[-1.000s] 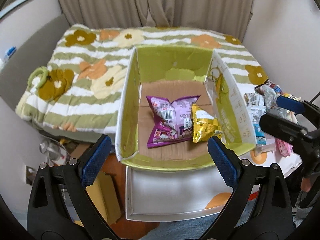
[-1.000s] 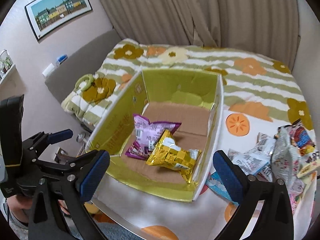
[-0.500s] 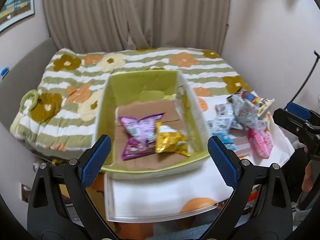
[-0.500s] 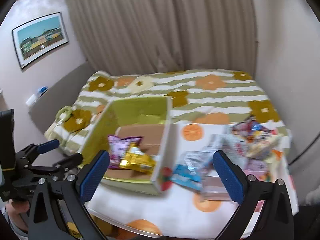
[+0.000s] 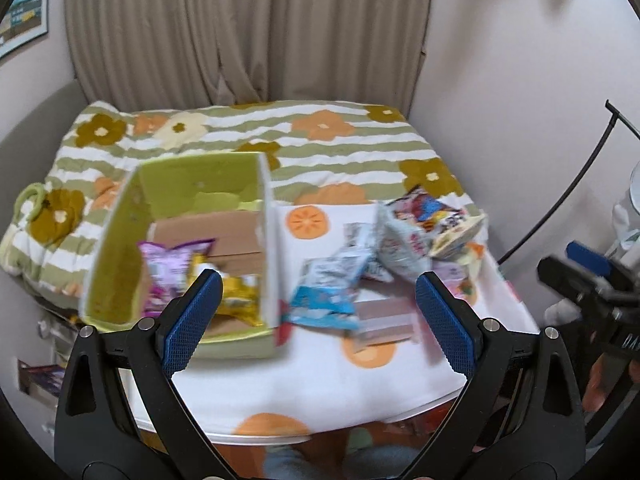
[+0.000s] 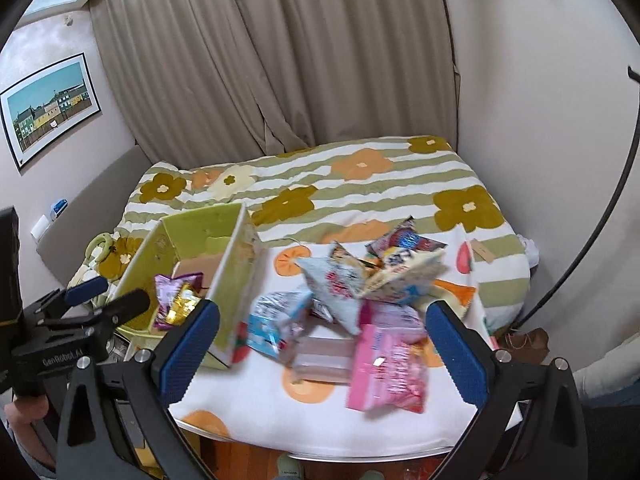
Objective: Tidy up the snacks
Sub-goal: 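Move both tools back toward the remaining snack pile, then grasp the silver patterned bag with the left tool while the right tool grasps the pink bag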
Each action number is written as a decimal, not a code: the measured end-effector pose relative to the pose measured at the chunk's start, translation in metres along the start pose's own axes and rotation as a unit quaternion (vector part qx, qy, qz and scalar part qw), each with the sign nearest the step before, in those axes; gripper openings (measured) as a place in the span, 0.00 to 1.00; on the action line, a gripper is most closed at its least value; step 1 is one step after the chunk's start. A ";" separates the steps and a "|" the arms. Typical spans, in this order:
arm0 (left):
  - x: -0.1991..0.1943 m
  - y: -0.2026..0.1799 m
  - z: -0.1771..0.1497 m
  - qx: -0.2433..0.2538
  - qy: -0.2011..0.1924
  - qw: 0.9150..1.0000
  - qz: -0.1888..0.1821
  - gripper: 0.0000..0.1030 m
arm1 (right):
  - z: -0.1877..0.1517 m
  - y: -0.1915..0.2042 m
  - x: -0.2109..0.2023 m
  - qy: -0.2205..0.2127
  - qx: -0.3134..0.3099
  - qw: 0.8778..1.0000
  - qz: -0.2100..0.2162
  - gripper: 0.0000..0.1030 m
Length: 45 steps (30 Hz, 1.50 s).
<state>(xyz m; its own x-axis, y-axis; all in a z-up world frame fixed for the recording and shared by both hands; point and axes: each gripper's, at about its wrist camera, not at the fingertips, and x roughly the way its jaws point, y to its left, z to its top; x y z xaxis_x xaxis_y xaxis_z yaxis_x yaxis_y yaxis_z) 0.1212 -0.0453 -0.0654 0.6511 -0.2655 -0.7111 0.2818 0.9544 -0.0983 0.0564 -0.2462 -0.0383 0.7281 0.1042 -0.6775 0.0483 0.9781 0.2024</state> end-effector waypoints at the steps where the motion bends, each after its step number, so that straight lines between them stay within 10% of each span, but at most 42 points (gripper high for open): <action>1: 0.006 -0.009 0.003 0.000 0.004 1.000 -0.004 0.94 | -0.001 -0.011 0.002 0.006 0.002 1.000 0.004 1.00; 17: 0.160 -0.084 0.031 0.055 0.107 0.991 -0.063 0.94 | -0.055 -0.114 0.098 0.150 0.096 0.983 0.049 1.00; 34: 0.258 -0.094 0.024 0.136 0.206 0.962 -0.116 0.93 | -0.092 -0.130 0.193 0.242 0.160 0.953 0.089 1.00; 45: 0.263 -0.094 0.024 0.148 0.212 0.957 -0.129 0.58 | -0.098 -0.129 0.206 0.254 0.147 0.951 0.092 1.00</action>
<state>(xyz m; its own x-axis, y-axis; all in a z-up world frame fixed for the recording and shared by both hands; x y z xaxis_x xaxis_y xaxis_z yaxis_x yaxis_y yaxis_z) 0.2833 -0.2081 -0.2265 0.2056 -0.3485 -0.9145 0.6237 0.7667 -0.1520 0.1330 -0.3329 -0.2732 0.3208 0.4152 -0.8513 0.1950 0.8506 0.4884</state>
